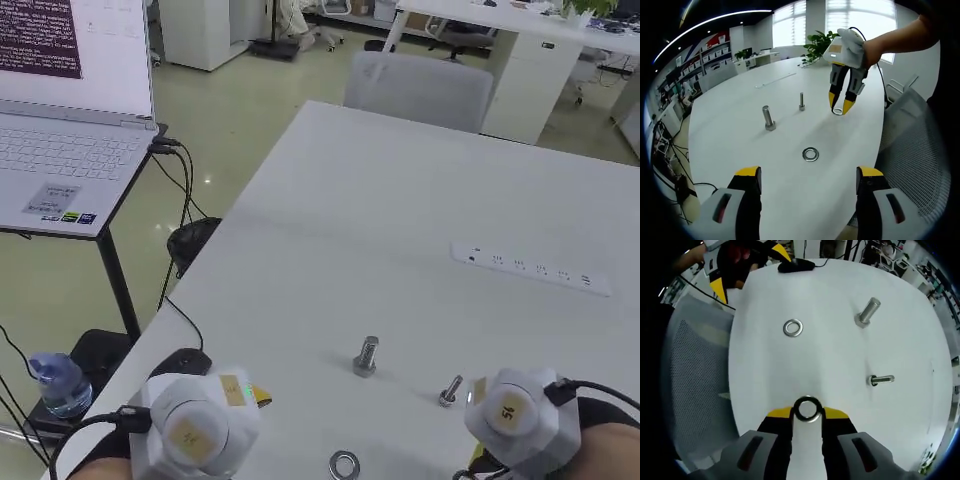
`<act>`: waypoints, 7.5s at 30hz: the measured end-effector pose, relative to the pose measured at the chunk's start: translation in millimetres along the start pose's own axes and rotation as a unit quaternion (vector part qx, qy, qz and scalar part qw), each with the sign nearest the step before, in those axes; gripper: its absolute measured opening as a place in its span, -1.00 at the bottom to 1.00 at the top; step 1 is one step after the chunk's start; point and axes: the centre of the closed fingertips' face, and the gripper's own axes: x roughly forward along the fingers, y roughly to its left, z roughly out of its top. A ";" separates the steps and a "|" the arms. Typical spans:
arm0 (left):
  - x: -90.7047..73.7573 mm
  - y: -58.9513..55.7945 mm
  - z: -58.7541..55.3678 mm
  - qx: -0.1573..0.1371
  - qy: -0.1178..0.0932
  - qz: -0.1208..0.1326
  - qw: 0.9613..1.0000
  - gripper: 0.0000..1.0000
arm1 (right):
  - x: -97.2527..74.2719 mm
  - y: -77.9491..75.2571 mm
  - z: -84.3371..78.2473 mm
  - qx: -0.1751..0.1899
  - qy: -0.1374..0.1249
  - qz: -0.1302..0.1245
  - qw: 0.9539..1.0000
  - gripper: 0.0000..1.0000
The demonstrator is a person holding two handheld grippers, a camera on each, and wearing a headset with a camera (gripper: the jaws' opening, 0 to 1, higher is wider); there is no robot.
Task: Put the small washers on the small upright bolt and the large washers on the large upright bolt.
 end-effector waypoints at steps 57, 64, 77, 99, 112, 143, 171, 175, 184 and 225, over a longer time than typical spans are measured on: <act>2.5 -0.3 -5.7 -0.007 0.000 -0.001 1.000 0.53 | -31.5 -84.1 115.4 -0.024 -0.024 -0.010 0.999 -0.57; 3.1 -0.1 -6.7 -0.008 -0.001 -0.001 1.000 0.53 | -26.2 -90.3 125.1 -0.026 -0.026 -0.012 0.999 -0.57; 6.6 -1.6 -9.4 -0.012 0.002 -0.005 1.000 0.53 | -12.1 -96.1 148.9 -0.031 -0.031 -0.012 0.999 -0.57; 8.1 -3.2 -12.1 -0.019 0.001 -0.006 1.000 0.49 | 12.3 -96.7 148.1 -0.039 -0.004 -0.004 0.999 -0.57; 9.6 -2.7 -11.3 -0.017 -0.001 -0.005 1.000 0.51 | 29.3 -101.7 144.6 -0.028 0.003 -0.001 1.000 -0.57; 15.8 -2.5 -14.9 -0.020 0.010 -0.016 1.000 0.41 | 61.9 -108.2 135.0 -0.034 0.022 0.007 0.999 -0.55; 12.1 -3.1 -11.8 -0.020 0.009 -0.012 1.000 0.37 | 49.3 -107.1 141.9 -0.047 -0.005 0.006 0.999 -0.23; 11.7 -2.6 -11.8 -0.019 0.010 -0.010 1.000 0.37 | 42.9 -105.7 140.0 -0.052 -0.005 0.008 0.999 -0.23; 7.3 -3.0 -8.4 -0.014 0.009 -0.008 1.000 0.37 | 20.0 -101.1 133.9 -0.060 -0.017 0.001 0.998 -0.24; -2.8 -2.0 -1.4 -0.015 -0.007 0.004 1.000 0.62 | -7.3 -3.5 134.1 -0.108 -0.077 0.020 0.991 -0.27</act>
